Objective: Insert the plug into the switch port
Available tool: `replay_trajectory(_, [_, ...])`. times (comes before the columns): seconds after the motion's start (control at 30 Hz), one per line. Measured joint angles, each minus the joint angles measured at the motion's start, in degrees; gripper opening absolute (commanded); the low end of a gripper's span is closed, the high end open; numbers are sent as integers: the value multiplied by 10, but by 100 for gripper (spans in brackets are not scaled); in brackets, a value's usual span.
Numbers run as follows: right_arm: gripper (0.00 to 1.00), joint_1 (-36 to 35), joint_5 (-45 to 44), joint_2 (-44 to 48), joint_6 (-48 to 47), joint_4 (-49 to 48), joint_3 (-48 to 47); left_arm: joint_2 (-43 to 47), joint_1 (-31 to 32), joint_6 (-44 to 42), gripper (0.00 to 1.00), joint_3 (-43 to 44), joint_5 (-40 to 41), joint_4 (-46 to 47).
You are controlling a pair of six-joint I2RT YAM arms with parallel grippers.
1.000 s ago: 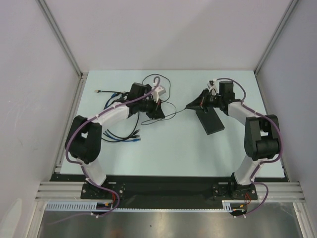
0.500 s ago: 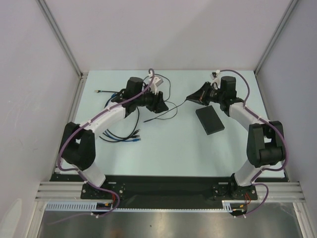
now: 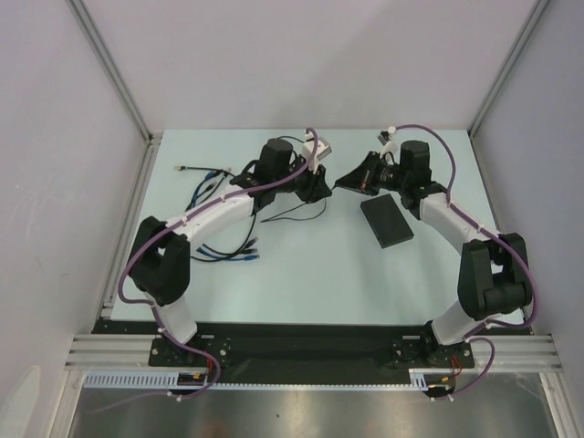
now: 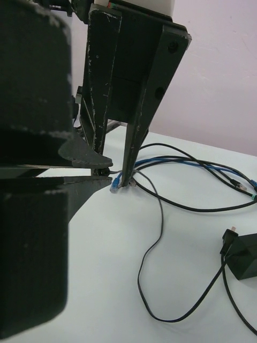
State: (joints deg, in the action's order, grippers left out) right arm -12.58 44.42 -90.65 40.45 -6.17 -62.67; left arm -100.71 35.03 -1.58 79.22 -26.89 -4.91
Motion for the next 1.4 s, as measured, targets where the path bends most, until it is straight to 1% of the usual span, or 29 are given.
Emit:
replay_trajectory(0.3, [0,0,0,7,0,-2,13,-5,4,-6,31,0,-14,5])
replay_trajectory(0.6, [0,1,2,7,1,-12,15,-7,4,-10,31,0,-28,15])
replay_trajectory(0.7, [0,0,9,7,3,-16,19,-14,6,-9,33,4,-37,28])
replay_trajectory(0.73, [0,0,11,7,5,-16,21,-16,7,-9,35,5,-37,31])
replay_trajectory(0.8, [0,0,15,7,7,-16,23,-20,8,-9,35,7,-37,37])
replay_trajectory(0.9, [0,1,15,7,10,-17,23,-23,9,-9,25,7,-38,40])
replay_trajectory(0.93, [0,1,14,7,10,-17,23,-23,9,-9,18,7,-40,40])
replay_trajectory(1.0, [0,1,12,7,11,-19,23,-23,10,-10,8,8,-43,40])
replay_trajectory(1.03, [6,2,11,7,11,-18,23,-23,10,-11,0,8,-43,41])
replay_trajectory(1.07, [17,3,11,7,11,-18,23,-23,11,-12,0,8,-43,42])
replay_trajectory(1.1, [31,4,11,7,12,-17,23,-23,11,-14,1,8,-43,42])
replay_trajectory(1.13, [53,5,13,7,11,-16,22,-23,11,-16,0,8,-44,42])
replay_trajectory(1.17, [58,8,10,7,6,-12,22,-23,11,-19,0,8,-49,42])
replay_trajectory(1.23, [63,25,14,6,-12,9,20,-23,11,-28,0,9,-51,41])
replay_trajectory(1.3, [66,50,22,6,-35,46,12,-23,11,-42,1,9,-53,31])
replay_trajectory(1.4, [70,112,26,2,-98,129,-21,-24,11,-67,0,9,-63,0])
